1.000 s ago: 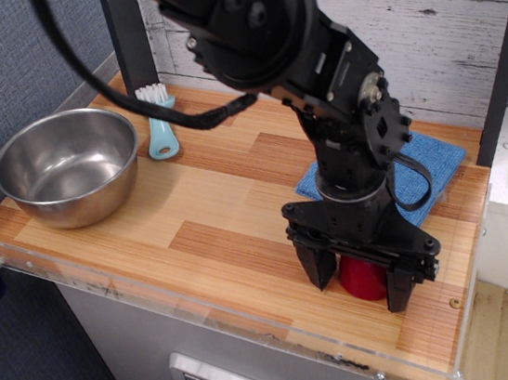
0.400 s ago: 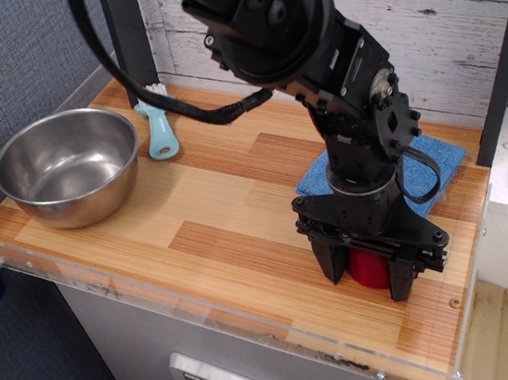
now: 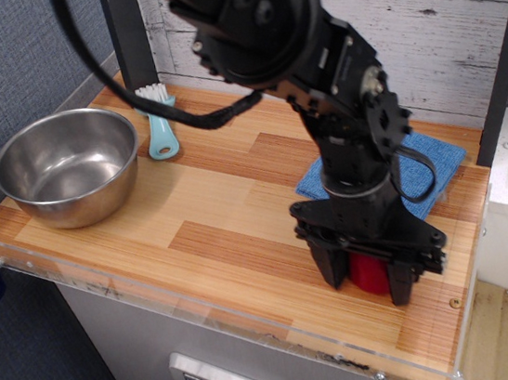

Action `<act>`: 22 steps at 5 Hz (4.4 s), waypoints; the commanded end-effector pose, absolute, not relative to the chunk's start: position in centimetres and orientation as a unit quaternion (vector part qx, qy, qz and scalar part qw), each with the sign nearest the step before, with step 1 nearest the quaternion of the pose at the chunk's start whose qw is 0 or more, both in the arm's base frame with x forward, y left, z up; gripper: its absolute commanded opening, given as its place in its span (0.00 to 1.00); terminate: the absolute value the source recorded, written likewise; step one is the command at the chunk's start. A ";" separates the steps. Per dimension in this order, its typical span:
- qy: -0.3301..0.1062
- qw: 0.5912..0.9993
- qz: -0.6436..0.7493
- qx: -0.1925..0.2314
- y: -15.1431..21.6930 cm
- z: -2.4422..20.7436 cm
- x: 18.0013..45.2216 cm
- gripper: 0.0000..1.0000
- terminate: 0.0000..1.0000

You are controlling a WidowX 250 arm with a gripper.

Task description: Move red toy diagonally from top to bottom towards right

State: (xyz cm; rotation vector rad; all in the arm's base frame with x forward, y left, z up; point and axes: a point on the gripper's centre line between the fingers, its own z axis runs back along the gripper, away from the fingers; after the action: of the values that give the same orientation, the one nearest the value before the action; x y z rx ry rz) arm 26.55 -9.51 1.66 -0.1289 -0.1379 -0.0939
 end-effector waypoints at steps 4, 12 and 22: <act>-0.148 0.984 0.076 -0.055 1.1 8.6 34.1 0.00 0.00; -0.084 0.989 0.121 -0.032 2.1 2.0 39.4 1.00 0.00; -0.207 0.971 0.097 -0.063 0.8 14.0 32.9 1.00 0.00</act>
State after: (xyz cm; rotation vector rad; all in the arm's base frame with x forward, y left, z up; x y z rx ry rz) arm 33.34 0.35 12.92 -0.1239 -0.3743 0.1929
